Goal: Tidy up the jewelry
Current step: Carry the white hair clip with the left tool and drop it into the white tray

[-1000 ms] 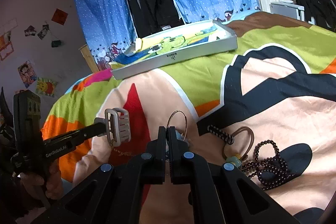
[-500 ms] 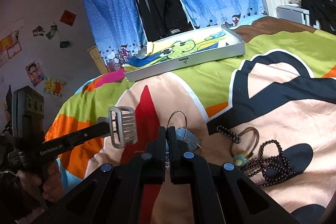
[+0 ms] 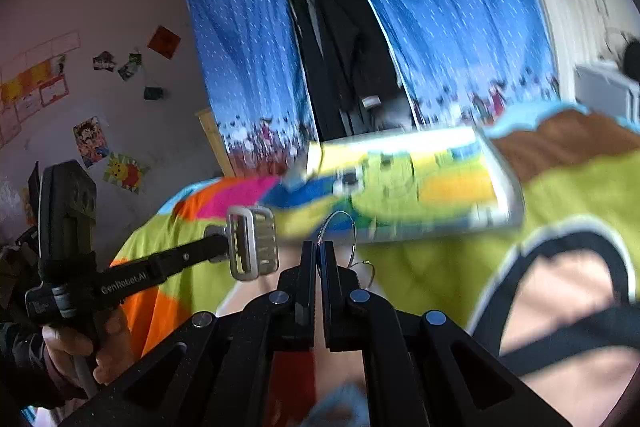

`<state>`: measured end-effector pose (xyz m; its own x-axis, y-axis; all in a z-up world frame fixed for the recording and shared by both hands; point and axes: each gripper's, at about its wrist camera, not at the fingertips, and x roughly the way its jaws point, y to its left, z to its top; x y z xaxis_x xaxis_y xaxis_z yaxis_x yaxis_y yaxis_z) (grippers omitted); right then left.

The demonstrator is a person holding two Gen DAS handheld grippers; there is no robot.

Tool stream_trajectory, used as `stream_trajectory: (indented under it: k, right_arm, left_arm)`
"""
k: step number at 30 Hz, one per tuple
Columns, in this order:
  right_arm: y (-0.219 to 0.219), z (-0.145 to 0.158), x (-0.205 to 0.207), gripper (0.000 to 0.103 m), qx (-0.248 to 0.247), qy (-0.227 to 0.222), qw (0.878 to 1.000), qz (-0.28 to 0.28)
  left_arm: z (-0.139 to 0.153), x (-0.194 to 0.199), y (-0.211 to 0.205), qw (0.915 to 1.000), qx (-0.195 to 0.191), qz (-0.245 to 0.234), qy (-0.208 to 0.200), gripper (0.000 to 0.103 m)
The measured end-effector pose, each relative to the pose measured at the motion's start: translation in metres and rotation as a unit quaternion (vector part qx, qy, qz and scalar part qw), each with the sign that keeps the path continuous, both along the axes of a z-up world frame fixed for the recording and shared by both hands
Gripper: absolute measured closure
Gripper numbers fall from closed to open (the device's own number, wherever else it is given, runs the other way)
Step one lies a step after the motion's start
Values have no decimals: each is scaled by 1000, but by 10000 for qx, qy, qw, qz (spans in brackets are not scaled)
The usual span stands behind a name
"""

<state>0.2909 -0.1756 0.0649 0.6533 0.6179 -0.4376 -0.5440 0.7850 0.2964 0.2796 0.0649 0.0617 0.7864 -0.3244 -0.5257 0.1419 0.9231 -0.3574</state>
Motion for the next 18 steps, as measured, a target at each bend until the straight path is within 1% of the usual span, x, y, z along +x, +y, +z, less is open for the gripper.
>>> stream_trajectory:
  k: [2, 4, 7, 11, 14, 18]
  right_arm:
    - [6, 9, 22, 100, 36, -95, 9999, 34]
    - [16, 13, 52, 100, 129, -54, 9999, 55]
    - [26, 9, 79, 100, 94, -65, 9999, 38]
    - [36, -14, 114, 100, 165, 219, 9996, -23]
    - [33, -33, 126, 100, 215, 428, 9988, -84]
    - [29, -52, 130, 100, 132, 582, 9981, -133]
  left_arm:
    - [4, 20, 4, 9998, -7, 192, -38, 101]
    - [6, 42, 9, 9995, -24, 324, -23, 101]
    - [2, 76, 13, 9988, 4, 485, 87, 101]
    - [-13, 106, 18, 9978, 63, 576, 327, 101]
    - [-30, 121, 20, 9964, 74, 614, 577, 101]
    - [-48, 128, 21, 9950, 23, 614, 782, 101]
